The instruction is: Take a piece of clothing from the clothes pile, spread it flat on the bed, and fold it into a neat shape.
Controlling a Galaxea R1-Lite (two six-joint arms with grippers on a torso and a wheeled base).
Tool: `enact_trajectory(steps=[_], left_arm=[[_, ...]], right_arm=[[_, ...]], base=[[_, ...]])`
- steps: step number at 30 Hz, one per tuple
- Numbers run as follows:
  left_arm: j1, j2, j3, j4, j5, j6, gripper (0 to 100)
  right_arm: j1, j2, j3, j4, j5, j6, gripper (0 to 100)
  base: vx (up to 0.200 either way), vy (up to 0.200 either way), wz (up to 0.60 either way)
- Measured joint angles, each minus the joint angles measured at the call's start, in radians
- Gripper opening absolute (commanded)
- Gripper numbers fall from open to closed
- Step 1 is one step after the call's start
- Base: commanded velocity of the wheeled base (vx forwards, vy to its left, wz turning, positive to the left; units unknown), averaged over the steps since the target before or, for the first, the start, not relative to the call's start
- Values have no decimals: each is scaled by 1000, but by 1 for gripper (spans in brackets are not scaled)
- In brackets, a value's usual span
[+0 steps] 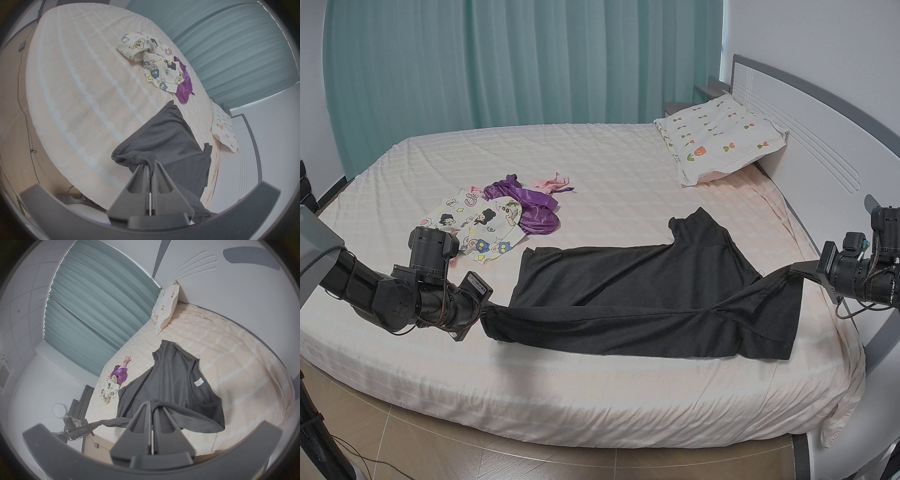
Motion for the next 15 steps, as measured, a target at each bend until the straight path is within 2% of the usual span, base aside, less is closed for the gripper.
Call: enact_trajectory(steps=[5, 15], left_arm=[[3, -4, 19, 10, -61, 0, 0], [23, 0, 29, -6, -57, -18, 0]], right_arm=[[-5, 17, -9, -1, 5, 2, 0], [-5, 51, -13, -74, 9, 3, 0]], base=[[0, 0, 0], [0, 0, 0]])
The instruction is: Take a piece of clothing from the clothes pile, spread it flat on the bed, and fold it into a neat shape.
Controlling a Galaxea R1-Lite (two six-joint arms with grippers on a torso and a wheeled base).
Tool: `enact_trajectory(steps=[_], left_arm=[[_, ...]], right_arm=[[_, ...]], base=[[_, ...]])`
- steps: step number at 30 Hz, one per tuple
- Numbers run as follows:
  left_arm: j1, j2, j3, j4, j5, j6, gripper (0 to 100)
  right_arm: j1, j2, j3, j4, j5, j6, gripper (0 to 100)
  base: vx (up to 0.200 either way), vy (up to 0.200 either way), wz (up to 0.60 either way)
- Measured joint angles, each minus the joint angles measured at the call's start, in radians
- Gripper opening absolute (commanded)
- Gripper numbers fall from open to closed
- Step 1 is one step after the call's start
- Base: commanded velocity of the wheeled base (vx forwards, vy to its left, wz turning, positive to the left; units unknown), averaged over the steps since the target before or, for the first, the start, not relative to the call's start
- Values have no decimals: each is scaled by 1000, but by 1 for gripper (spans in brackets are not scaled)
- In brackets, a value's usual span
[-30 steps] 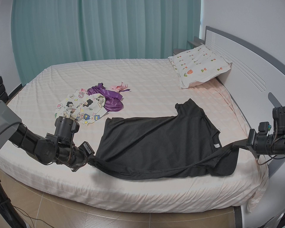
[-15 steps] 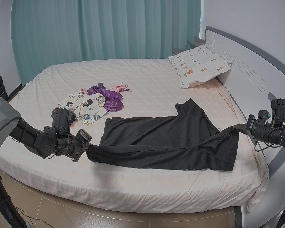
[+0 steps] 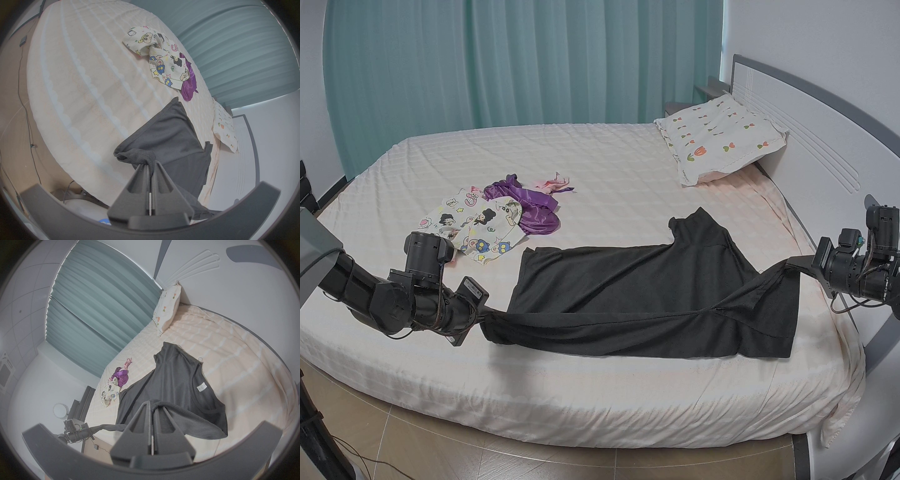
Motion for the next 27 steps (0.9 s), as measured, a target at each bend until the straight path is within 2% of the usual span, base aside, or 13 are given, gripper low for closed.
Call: enact_trajectory(steps=[8, 14, 27], left_arm=[[5, 37, -10, -119, -2, -35, 0], [6, 91, -16, -216, 3, -94, 0], [6, 191, -52, -262, 3, -115, 0]], right_arm=[[-1, 74, -21, -67, 0, 1, 0], [-2, 148, -57, -108, -1, 3, 0], [6, 334, -83, -439, -8, 56, 0]], base=[[0, 0, 0], [0, 0, 0], [0, 0, 0]])
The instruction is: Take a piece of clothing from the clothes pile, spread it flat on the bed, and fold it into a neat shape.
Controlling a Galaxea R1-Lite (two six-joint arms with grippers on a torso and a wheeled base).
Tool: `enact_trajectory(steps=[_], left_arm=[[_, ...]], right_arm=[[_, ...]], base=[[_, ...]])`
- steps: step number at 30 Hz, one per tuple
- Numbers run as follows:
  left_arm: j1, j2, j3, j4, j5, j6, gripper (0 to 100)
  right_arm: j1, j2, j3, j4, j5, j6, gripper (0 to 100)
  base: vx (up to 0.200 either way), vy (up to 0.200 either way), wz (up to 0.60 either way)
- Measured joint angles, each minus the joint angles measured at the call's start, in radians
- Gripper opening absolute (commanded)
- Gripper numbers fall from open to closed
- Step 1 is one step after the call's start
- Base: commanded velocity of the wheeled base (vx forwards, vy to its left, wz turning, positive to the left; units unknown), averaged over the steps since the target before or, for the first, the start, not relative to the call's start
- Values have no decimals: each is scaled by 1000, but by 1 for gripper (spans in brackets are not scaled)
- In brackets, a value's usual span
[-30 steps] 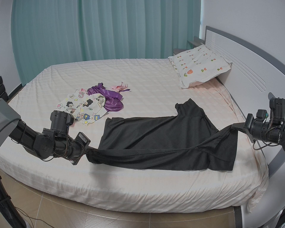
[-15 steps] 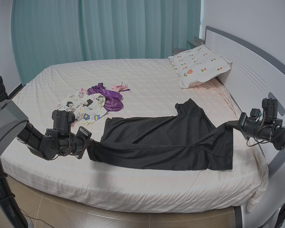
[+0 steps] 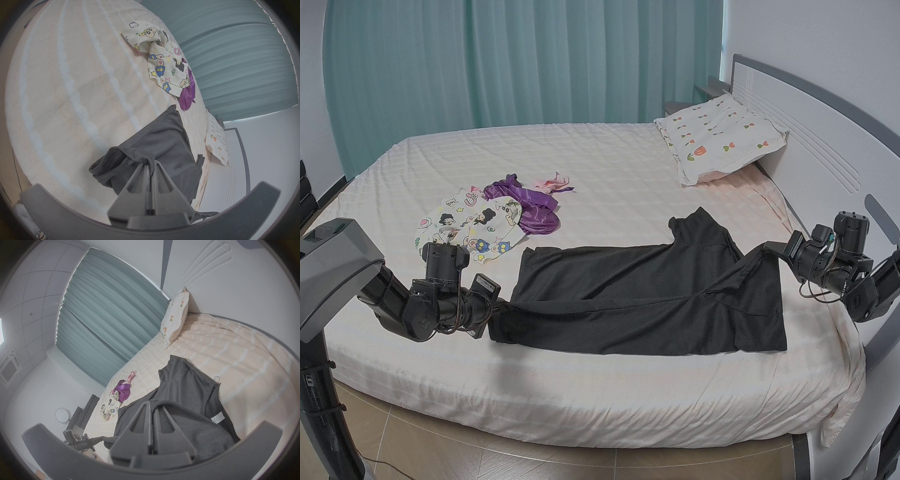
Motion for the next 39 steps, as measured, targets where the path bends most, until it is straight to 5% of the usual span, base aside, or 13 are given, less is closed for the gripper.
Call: enact_trajectory(steps=[6, 7, 28, 29, 39], left_arm=[[0, 40, -36, -3, 1, -4, 0], [1, 44, -40, -3, 1, -4, 100], [11, -55, 78, -3, -5, 11, 100], [10, -66, 89, -3, -6, 11, 100], [5, -128, 183, -3, -9, 75, 100]], right_arm=[[5, 53, 5, -10, -1, 8, 0], [6, 56, 10, -8, -1, 8, 0], [5, -111, 301, 173, -6, -14, 0], [6, -117, 316, 179, -6, -21, 100], [-3, -119, 384, 207, -13, -119, 100]], base=[[0, 0, 0], [0, 0, 0], [0, 0, 0], [0, 0, 0], [0, 0, 0]])
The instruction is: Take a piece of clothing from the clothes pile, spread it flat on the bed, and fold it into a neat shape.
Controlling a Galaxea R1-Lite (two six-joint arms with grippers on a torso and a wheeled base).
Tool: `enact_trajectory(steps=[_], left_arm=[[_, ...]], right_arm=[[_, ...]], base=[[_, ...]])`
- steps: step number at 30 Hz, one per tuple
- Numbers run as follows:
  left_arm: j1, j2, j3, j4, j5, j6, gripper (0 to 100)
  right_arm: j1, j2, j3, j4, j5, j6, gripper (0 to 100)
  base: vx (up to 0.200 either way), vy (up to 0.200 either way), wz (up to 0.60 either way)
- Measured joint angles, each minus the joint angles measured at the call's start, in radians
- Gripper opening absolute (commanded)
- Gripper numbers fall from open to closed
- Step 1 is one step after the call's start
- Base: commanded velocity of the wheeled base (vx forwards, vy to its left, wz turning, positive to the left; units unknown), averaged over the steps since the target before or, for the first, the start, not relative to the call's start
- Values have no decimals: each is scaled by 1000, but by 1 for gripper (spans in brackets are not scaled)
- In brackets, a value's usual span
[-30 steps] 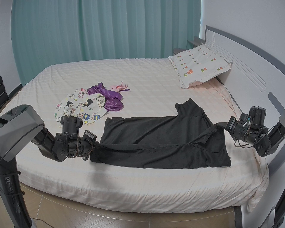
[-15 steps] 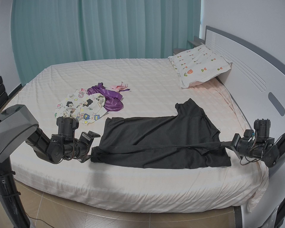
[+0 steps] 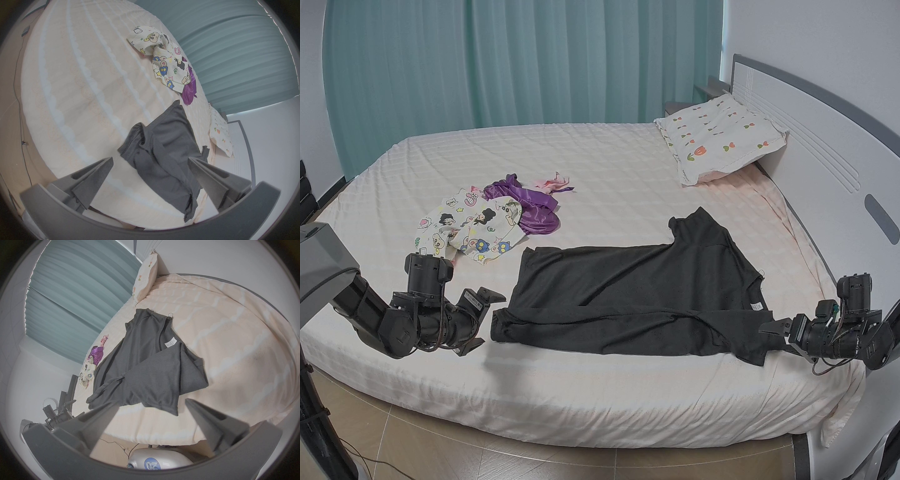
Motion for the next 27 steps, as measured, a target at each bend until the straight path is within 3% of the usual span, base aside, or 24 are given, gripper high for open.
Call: enact_trajectory(steps=[11, 18, 27], left_arm=[[-27, -32, 80, -29, 4, 23, 100], [-25, -34, 163, -235, -9, 21, 100], [-22, -33, 206, -256, -12, 21, 100]], right_arm=[[-6, -24, -35, -11, -16, 5, 100], [-21, -35, -27, -11, -9, 4, 100], [-25, -50, -21, -10, -6, 0, 100]], base=[[0, 0, 0], [200, 0, 0], [178, 0, 0]])
